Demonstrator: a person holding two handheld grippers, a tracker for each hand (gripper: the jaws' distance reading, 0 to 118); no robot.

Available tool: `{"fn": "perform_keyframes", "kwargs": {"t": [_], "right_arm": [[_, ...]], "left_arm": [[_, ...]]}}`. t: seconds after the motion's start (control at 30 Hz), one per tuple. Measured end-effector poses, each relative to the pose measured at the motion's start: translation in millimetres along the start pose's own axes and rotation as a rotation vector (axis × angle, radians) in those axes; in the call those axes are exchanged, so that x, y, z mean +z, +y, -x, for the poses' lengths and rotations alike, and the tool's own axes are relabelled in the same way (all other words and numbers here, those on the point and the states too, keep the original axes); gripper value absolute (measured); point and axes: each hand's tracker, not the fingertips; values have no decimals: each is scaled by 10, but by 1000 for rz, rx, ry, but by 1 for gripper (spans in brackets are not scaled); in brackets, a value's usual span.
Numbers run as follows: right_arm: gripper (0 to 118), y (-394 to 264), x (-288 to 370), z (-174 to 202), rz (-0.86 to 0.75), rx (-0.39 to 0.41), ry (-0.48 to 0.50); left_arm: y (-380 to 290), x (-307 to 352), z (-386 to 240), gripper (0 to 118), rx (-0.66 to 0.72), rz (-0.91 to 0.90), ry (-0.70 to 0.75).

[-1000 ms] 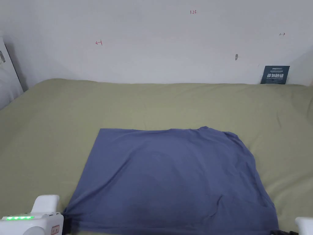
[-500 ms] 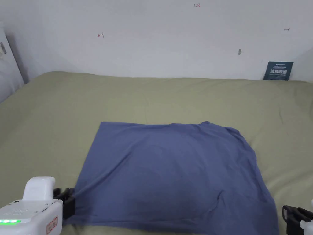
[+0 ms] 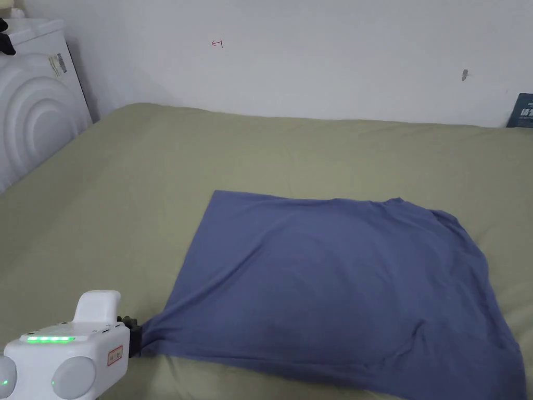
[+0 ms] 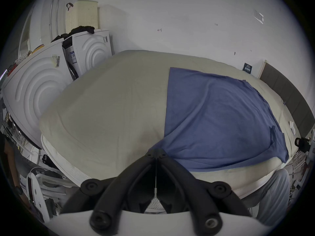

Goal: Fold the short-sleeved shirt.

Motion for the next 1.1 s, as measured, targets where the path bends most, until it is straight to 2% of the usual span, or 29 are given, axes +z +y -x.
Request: {"fn": "perform_keyframes", "kwargs": {"t": [0.03,0.07,0.1,0.13,0.17,0.3,0.33,0.37,0.4,0.43,0.47,0.5,0.53,0.7,0.73,0.8,0.83,0.93,1.03,1.1], "right_arm": [[2,-7,-14,8,6,-5,1],[2,-8,-27,11,8,-8,0],[2,-6,-43,8,11,-13,3],[2,-12,-45,13,16,-17,6],[2,-14,-55,17,22,-19,5],[2,-22,-94,1,39,-14,4],[2,-23,-110,-6,45,-11,1],[2,-22,-127,-16,53,-8,-1],[2,-24,-134,-25,59,-6,0],[2,-30,-138,-39,60,-7,2],[2,-36,-137,-60,56,-14,10],[2,-35,-141,-73,57,-17,12],[2,-42,-152,-86,57,-17,7],[3,-28,-197,-126,75,-16,-10],[21,-22,-203,-128,79,-8,-15],[97,2,-250,-145,113,-10,-20],[118,8,-304,-156,148,-17,-12],[109,-10,-418,-145,176,-29,-14],[107,-54,-575,-127,260,-4,-11],[97,-99,-655,-105,315,33,15]], "left_arm": [[17,-67,26,19,16,37,-12],[26,-86,-21,56,38,68,-11],[19,-160,-26,99,44,89,-25],[-16,-210,-10,118,42,119,-22],[31,-297,13,116,30,111,27],[130,-270,-185,116,16,188,63],[86,-450,-143,113,3,203,54],[71,-505,-157,105,-7,209,59],[65,-504,-176,87,-17,204,59],[61,-483,-188,54,-24,199,13],[46,-423,-223,33,9,174,-45],[40,-379,-266,6,10,160,-25],[49,-366,-311,3,-3,157,-35],[95,-174,-460,3,-10,148,-8],[106,-199,-427,3,8,161,-19],[134,-194,-431,3,10,167,-21],[140,-183,-446,3,9,169,-20],[144,-230,-429,3,5,179,-19],[134,-216,-449,3,12,175,-14],[143,-225,-443,3,19,180,-13]]}}
